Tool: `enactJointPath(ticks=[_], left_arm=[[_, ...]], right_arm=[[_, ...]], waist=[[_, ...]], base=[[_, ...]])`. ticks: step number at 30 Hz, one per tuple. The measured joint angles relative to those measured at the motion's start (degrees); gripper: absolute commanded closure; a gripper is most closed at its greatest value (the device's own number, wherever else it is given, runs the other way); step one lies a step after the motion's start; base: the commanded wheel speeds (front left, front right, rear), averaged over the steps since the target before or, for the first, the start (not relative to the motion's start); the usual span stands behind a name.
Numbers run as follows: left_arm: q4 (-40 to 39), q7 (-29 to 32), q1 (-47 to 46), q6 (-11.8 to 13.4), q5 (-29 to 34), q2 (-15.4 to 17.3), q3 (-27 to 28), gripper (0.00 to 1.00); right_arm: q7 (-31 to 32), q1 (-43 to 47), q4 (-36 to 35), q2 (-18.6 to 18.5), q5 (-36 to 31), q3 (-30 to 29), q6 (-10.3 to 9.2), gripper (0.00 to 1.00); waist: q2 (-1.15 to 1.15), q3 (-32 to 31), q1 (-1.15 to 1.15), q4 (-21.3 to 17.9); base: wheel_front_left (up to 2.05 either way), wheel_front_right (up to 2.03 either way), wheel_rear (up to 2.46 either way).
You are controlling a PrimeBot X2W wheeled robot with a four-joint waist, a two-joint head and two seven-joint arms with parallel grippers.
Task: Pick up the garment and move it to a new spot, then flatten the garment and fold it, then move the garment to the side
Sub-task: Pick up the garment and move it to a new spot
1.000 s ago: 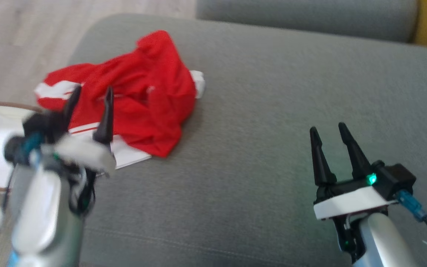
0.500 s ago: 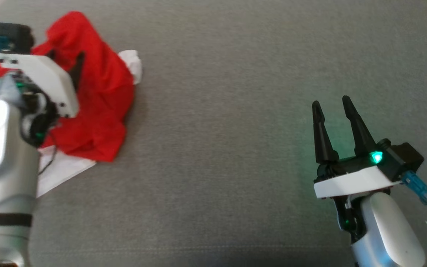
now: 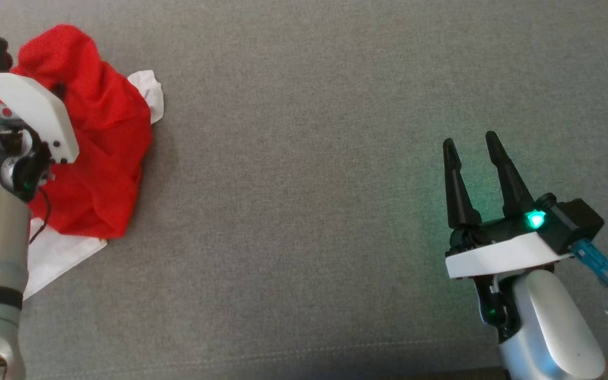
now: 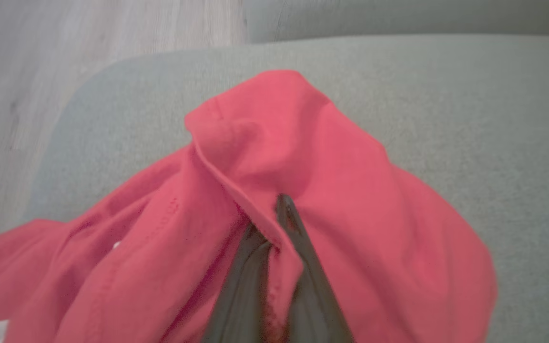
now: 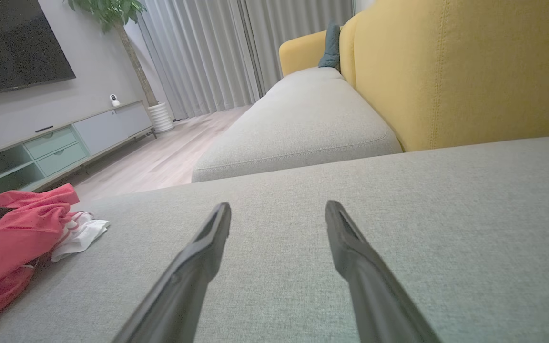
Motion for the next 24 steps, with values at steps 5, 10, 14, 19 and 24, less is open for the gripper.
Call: enactJointPath(ticks=[5,10,14,19,24], left_arm=[[-1.8,-8.42,-0.05,-0.01,-0.38,-0.1,0.45,1.0],[-8.18,-15.28,-0.83,-0.05,-2.2,-0.52,1.65,1.0],[-15.37,-17.39,-2.57,-0.11,-3.1,-1.46,1.57,1.0],[-26.38,-17.06,-4.11,0.08,-3.98,-3.88,0.7,1.0],[-30.75,-13.46,-5.83,1.07,-4.17,-6.57,-2.34,1.0]], right_arm=[[0.0,-0.12,0.62,0.0,0.03,0.99,0.0,0.0],[0.0,0.19,1.37,0.0,0.65,1.33,0.0,0.0],[0.0,0.57,2.13,0.0,0.96,1.59,0.0,0.0],[0.0,2.48,2.35,0.0,1.98,1.66,0.0,0.0],[0.0,2.68,2.35,0.0,2.12,1.36,0.0,0.0]], waist=[[0.0,-1.94,0.0,0.12],[0.0,-5.33,0.0,0.17],[0.0,-8.23,0.0,0.26],[0.0,-11.53,0.0,-0.61],[0.0,-12.44,0.0,-2.51]], base=[[0.0,0.0,0.0],[0.0,0.0,0.0],[0.0,0.0,0.0],[0.0,0.0,0.0],[0.0,0.0,0.0]])
